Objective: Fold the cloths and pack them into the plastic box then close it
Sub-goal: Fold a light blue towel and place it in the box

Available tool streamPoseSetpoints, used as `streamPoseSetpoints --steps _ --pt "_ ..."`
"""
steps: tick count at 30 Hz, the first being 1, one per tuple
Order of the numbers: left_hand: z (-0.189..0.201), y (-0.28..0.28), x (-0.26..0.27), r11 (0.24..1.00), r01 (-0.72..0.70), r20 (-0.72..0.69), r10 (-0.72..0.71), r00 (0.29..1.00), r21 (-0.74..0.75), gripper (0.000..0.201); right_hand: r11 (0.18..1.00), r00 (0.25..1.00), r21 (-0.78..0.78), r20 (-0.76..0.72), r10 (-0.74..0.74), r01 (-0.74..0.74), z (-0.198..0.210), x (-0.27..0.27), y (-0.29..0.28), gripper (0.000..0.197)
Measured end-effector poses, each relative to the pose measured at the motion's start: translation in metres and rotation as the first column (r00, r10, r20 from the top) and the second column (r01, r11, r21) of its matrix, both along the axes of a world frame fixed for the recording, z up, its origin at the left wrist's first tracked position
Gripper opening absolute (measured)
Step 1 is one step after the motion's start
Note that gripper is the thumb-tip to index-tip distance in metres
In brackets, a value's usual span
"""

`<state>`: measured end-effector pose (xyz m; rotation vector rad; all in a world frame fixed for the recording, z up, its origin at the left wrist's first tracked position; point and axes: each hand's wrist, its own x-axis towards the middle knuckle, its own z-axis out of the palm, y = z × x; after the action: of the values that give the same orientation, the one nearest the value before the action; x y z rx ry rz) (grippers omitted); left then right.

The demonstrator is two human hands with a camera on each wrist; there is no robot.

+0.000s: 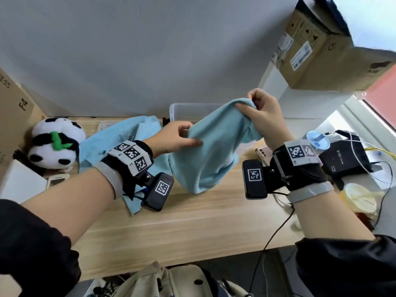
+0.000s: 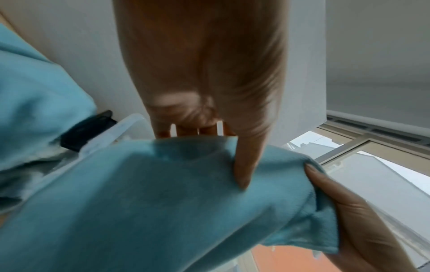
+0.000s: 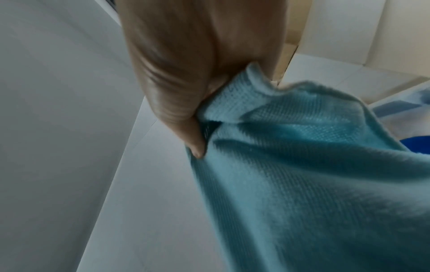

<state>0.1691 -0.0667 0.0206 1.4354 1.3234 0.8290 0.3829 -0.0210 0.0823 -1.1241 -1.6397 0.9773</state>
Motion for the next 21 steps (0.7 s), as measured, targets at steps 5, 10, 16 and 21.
streamPoseSetpoints --steps 5,10,16,21 --pt "-0.025 -0.004 -0.018 0.933 -0.354 -0.047 0.357 0.933 0.067 0.027 0.969 0.972 0.083 -0.005 -0.234 0.234 -0.014 0.023 0.009 0.032" --pt "-0.025 -0.009 -0.030 0.893 -0.450 0.099 0.446 0.889 0.022 0.030 0.946 0.921 0.185 0.243 -0.306 0.266 -0.032 0.053 0.010 0.028" --pt "-0.002 -0.006 -0.034 0.943 -0.315 0.340 0.334 0.879 -0.110 0.015 0.930 0.810 0.201 0.457 -0.366 0.307 -0.040 0.078 0.009 0.021" --pt "0.004 0.004 -0.032 0.952 -0.293 0.380 0.304 0.874 -0.088 0.017 0.912 0.804 0.134 0.434 -0.406 0.389 -0.043 0.085 0.012 0.013"
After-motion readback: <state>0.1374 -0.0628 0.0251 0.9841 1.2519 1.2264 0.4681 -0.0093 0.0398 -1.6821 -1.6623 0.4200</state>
